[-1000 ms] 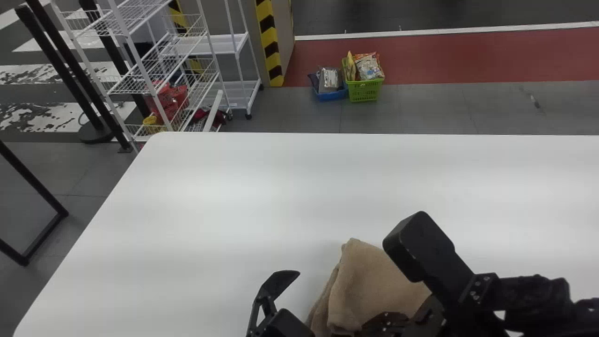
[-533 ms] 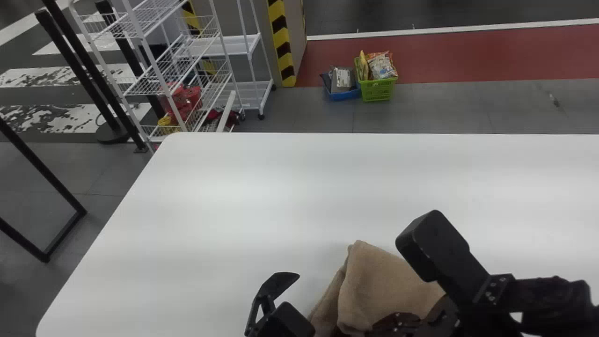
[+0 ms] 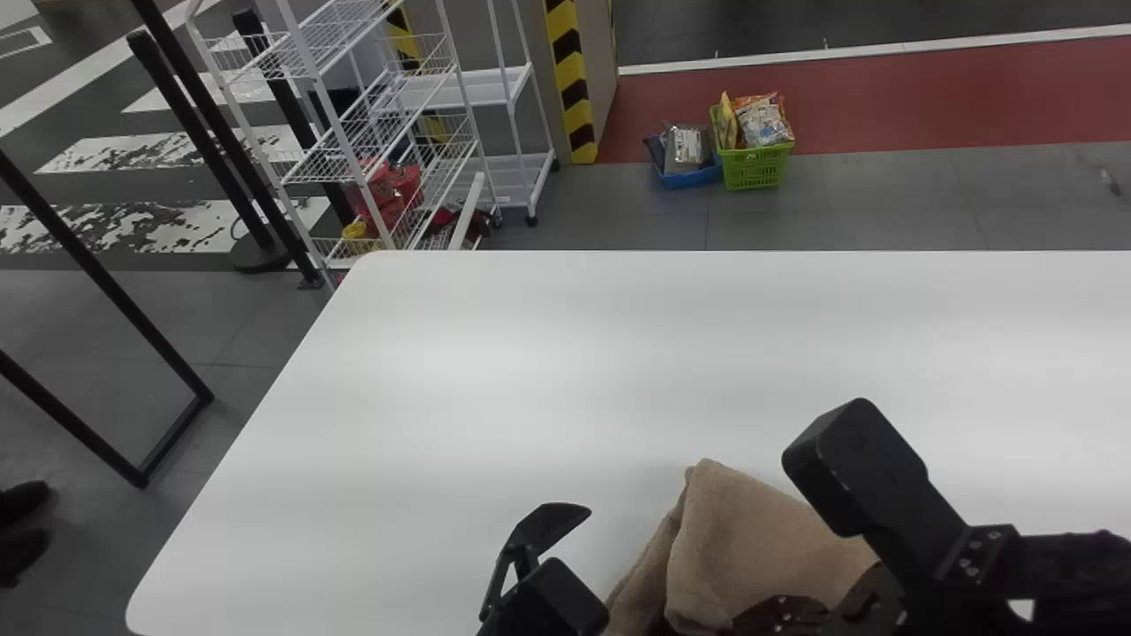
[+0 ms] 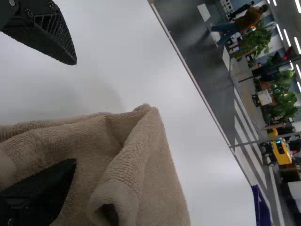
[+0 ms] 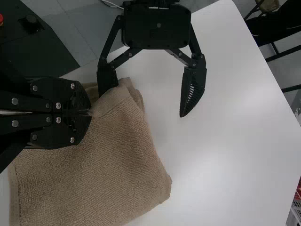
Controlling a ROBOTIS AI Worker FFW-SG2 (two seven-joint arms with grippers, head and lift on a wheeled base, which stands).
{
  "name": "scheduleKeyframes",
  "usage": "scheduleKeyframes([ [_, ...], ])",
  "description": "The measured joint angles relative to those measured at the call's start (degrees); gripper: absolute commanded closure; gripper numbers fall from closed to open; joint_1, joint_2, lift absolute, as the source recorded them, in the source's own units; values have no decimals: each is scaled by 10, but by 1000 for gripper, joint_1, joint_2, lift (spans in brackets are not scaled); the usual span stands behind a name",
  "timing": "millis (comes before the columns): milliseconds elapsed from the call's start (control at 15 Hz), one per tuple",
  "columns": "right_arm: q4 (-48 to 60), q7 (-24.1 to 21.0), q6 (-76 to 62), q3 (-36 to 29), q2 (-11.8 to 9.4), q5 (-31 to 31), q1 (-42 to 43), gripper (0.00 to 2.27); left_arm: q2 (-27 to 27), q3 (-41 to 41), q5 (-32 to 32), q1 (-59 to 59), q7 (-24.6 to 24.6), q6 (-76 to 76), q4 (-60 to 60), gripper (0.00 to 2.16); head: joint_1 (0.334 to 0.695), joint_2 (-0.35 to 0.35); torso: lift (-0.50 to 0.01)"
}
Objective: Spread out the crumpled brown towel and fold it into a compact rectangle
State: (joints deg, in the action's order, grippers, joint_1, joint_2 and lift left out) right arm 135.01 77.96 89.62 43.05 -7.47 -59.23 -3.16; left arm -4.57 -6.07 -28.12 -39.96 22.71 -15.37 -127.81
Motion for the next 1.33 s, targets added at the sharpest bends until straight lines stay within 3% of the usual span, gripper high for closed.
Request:
scheduleKeyframes([
  [800,-17,0,0,24,26,-3,-1,1200,18,62,63,-1,7,4,0,70,695,350,-127],
  [1333,-48,0,-3,56,38,-11,-2,1197,28,85,72,3,-41,-31,-7,70,695,350,-127],
])
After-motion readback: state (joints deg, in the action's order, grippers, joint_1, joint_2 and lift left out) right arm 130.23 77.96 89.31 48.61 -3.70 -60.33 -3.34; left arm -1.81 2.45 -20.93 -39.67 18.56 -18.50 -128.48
